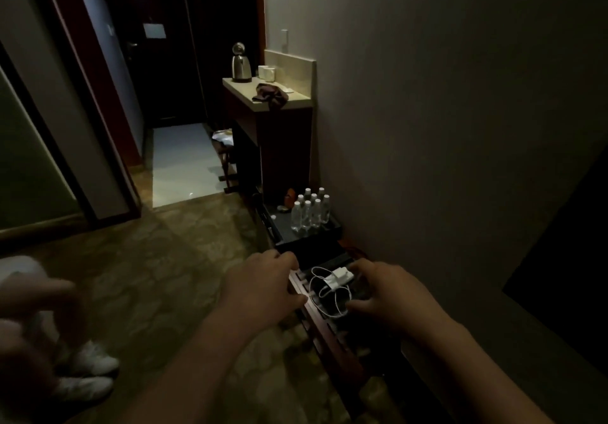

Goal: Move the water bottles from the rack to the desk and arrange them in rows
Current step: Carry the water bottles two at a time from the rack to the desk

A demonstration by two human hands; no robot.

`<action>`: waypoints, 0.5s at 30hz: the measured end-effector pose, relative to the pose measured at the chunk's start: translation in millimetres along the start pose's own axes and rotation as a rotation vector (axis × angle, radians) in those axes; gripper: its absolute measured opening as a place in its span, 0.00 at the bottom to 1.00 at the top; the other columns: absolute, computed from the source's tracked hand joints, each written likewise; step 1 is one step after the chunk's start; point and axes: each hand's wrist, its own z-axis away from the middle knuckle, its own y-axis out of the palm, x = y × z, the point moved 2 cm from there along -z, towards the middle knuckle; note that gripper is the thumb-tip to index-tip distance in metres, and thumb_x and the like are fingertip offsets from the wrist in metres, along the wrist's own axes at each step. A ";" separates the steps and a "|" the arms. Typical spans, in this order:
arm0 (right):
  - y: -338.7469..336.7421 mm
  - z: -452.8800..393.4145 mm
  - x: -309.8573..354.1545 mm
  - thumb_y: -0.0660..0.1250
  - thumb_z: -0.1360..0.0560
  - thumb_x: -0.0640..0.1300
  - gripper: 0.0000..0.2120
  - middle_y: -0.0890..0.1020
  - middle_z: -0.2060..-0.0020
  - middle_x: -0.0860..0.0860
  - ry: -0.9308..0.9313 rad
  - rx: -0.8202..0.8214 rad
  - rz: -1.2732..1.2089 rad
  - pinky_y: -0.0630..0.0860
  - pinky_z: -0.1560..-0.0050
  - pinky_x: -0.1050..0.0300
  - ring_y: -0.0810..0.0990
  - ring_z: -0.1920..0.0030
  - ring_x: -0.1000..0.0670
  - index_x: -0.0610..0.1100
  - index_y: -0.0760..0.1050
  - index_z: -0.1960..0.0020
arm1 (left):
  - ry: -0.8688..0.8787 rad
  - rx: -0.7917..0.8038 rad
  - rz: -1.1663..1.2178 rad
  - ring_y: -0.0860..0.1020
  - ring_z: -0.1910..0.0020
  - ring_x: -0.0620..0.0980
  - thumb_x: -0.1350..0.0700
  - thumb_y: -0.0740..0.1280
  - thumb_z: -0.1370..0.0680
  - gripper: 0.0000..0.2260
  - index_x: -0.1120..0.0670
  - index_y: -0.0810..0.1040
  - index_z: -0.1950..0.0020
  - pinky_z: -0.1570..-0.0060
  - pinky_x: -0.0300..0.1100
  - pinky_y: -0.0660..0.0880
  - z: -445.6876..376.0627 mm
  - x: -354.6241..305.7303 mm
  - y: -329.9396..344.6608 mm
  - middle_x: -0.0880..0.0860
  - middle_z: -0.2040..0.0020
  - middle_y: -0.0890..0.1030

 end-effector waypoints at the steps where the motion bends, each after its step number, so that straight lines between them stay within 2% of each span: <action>1: 0.9 -19.5 4.7 0.72 0.29 0.57 0.27 0.80 0.41 0.56 0.012 -0.005 -0.005 0.75 0.53 0.62 0.79 0.45 0.56 0.56 0.70 0.32 | 0.016 0.001 -0.016 0.75 0.44 0.45 0.34 0.68 0.28 0.23 0.39 0.70 0.36 0.52 0.42 0.75 -16.7 13.2 -2.8 0.42 0.40 0.76; 4: 4.0 -78.3 13.4 0.71 0.29 0.57 0.29 0.79 0.40 0.56 0.044 -0.016 -0.006 0.75 0.53 0.61 0.79 0.45 0.55 0.55 0.68 0.30 | 0.055 0.011 -0.044 0.74 0.44 0.45 0.34 0.68 0.28 0.23 0.40 0.70 0.36 0.56 0.39 0.71 -68.6 48.1 -6.1 0.42 0.41 0.76; 12: 13.0 -263.2 10.7 0.71 0.27 0.55 0.26 0.79 0.42 0.55 0.064 -0.032 -0.042 0.72 0.57 0.64 0.78 0.47 0.55 0.54 0.69 0.32 | 0.115 0.039 -0.092 0.74 0.48 0.44 0.34 0.68 0.29 0.22 0.40 0.71 0.39 0.55 0.42 0.77 -238.3 125.7 12.1 0.42 0.45 0.75; 15: 10.8 -346.5 1.8 0.71 0.27 0.56 0.26 0.78 0.42 0.54 0.073 -0.066 -0.050 0.76 0.50 0.58 0.78 0.45 0.54 0.54 0.69 0.32 | 0.141 0.025 -0.144 0.74 0.46 0.45 0.34 0.67 0.28 0.23 0.40 0.69 0.36 0.56 0.41 0.76 -314.8 152.6 15.2 0.43 0.43 0.75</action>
